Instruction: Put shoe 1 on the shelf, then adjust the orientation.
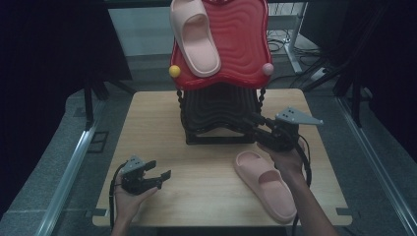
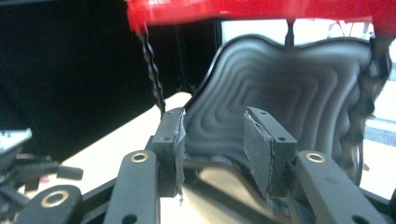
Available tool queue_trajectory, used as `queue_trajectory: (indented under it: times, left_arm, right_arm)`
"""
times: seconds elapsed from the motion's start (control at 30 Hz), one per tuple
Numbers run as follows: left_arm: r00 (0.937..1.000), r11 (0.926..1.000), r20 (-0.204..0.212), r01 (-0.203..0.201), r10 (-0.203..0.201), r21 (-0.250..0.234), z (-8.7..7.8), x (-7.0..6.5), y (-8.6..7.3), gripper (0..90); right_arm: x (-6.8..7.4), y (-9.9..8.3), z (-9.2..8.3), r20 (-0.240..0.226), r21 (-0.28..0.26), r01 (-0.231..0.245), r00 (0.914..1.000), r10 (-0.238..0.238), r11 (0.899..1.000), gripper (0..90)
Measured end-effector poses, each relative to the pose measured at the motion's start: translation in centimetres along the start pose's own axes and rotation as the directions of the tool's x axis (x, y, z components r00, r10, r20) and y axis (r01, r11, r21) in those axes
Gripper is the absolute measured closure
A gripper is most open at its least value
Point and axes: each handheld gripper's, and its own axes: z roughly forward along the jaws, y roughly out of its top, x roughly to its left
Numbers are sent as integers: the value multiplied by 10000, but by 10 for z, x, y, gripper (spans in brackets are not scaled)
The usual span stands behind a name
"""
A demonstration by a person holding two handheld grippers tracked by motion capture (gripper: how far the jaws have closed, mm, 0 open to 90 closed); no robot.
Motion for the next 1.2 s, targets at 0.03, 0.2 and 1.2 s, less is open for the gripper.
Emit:
queue_trajectory:
  times: [0.03,0.2,1.2]
  left_arm:
    - [10000,10000,3,7,-7,6,0,0,0,232]
    - [10000,10000,-12,-32,32,43,2,-2,-1,232]
    - [9999,9999,-36,-123,123,23,2,-6,0,231]
  right_arm:
    - [-2,-5,-2,6,94,29,10000,-29,10000,582]
    - [-13,-35,-10,8,649,-131,9999,131,9978,578]
    - [-67,-151,-79,1521,2529,-838,9873,459,9639,786]
